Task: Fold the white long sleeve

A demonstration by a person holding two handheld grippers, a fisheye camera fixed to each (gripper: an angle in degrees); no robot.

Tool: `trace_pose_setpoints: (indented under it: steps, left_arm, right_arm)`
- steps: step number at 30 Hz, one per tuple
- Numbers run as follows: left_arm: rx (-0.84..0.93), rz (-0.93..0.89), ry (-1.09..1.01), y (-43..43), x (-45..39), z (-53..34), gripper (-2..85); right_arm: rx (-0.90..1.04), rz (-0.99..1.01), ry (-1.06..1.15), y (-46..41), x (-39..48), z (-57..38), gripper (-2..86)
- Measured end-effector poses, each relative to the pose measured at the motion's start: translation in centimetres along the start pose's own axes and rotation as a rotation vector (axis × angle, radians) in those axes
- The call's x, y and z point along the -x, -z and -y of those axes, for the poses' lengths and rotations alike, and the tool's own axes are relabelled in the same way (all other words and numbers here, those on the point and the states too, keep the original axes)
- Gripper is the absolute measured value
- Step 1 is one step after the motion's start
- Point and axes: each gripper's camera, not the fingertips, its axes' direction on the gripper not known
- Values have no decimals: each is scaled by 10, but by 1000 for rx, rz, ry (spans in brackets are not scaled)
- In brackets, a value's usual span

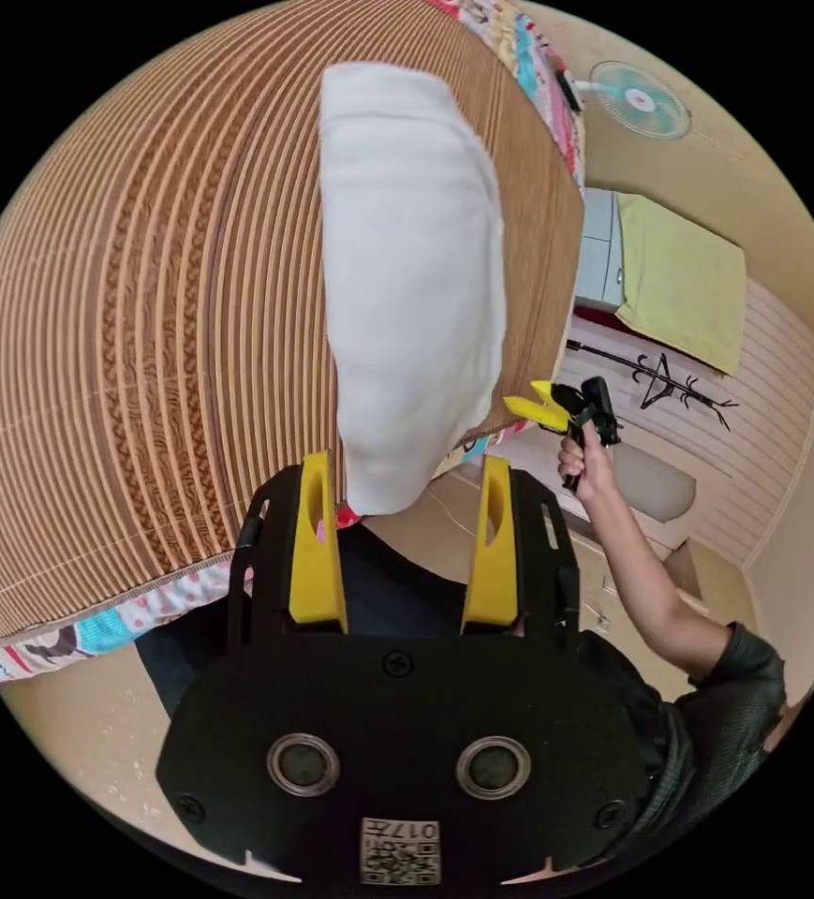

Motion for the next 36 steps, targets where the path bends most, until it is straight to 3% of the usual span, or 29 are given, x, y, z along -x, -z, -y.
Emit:
trace_pose_setpoints:
  steps: [3,6,9,12,15,17,19,21,24,28,30,32,34,36]
  left_arm:
    - [93,-47,116,-46,19,17,162]
    - [136,-140,222,-74,26,18,99]
    - [190,-281,138,-96,5,13,79]
    - [215,-277,81,-108,-27,-1,75]
    - [236,-269,4,-125,-57,-20,75]
    - [125,-306,-56,-120,-71,-31,79]
    - [54,-321,-162,-114,-89,-38,83]
    - [67,-214,-396,-114,-127,-52,79]
    - [100,-51,-580,-126,-158,-77,79]
    - [110,66,-622,-145,-147,-103,79]
    - [128,128,-581,-160,-121,-117,81]
    - [129,143,-534,-167,-99,-129,81]
    - [110,150,-489,-171,-78,-144,81]
    - [66,171,-447,-173,-58,-164,84]
  right_arm:
    - [-62,166,-122,-12,-41,-36,207]
    - [34,434,-128,-62,-56,-55,241]
    - [88,636,-66,-112,-39,-49,275]
    - [129,739,19,-152,2,-14,315]
    - [162,876,88,-176,52,41,275]
    - [163,814,164,-168,82,69,254]
    - [126,755,410,-135,137,96,231]
    - [75,744,562,-100,169,109,215]
    - [-48,752,729,-29,193,130,193]
    - [-294,602,796,73,182,162,163]
    - [-409,513,722,108,157,176,151]
    - [-515,386,506,133,117,187,139]
    - [-636,143,42,145,62,178,137]
    - [-666,-20,-111,139,49,163,139]
